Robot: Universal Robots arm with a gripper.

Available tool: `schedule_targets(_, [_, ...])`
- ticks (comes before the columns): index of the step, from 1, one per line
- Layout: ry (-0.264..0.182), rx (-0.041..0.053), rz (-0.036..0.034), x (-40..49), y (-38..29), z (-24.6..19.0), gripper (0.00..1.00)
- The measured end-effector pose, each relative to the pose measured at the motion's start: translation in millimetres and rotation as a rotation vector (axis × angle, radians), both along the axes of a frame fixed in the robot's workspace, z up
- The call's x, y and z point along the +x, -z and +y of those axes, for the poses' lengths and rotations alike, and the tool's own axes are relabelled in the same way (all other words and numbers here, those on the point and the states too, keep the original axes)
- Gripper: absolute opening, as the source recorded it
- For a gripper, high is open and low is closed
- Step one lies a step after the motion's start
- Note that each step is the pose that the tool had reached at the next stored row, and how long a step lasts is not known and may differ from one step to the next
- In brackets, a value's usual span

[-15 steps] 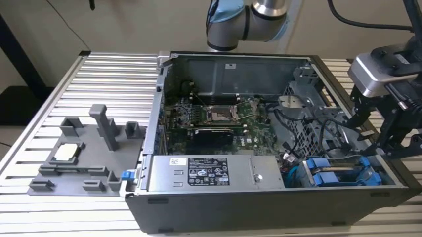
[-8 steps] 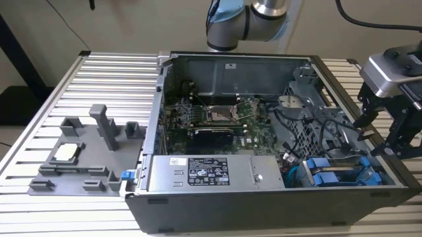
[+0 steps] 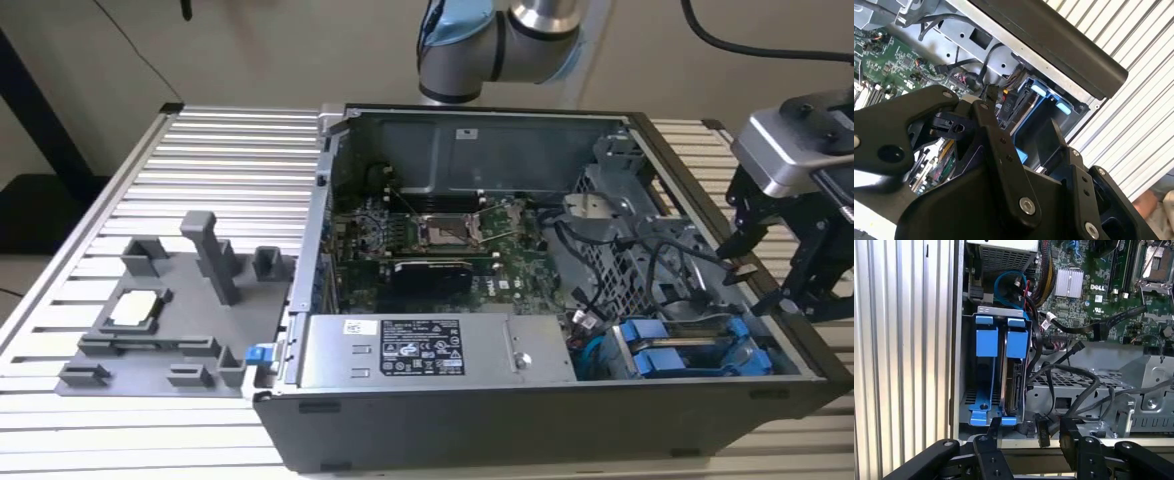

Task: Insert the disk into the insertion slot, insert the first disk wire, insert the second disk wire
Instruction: 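Insert the first disk wire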

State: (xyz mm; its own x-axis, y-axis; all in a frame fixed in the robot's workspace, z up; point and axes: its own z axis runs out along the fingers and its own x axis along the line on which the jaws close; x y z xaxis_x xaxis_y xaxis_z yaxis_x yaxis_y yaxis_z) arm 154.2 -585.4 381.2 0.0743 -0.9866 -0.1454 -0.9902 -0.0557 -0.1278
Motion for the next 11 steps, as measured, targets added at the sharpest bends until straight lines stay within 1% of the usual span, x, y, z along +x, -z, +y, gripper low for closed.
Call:
schedule_targets(4, [0.0, 0.0, 0.0, 0.1, 0.0, 0.0, 0.58])
schedule_targets(5, [0.0, 0.0, 0.0, 0.0, 0.0, 0.0, 0.56])
schedule_targets(6, [0.0, 0.0, 0.0, 0.1, 0.0, 0.0, 0.56])
schedule_targets(9, [0.0, 0.0, 0.0, 0.1, 0.0, 0.0, 0.38])
schedule_targets(10, [0.0, 0.0, 0.0, 0.1, 0.0, 0.0, 0.38])
schedule_targets(11, [0.0, 0.0, 0.0, 0.1, 0.0, 0.0, 0.32])
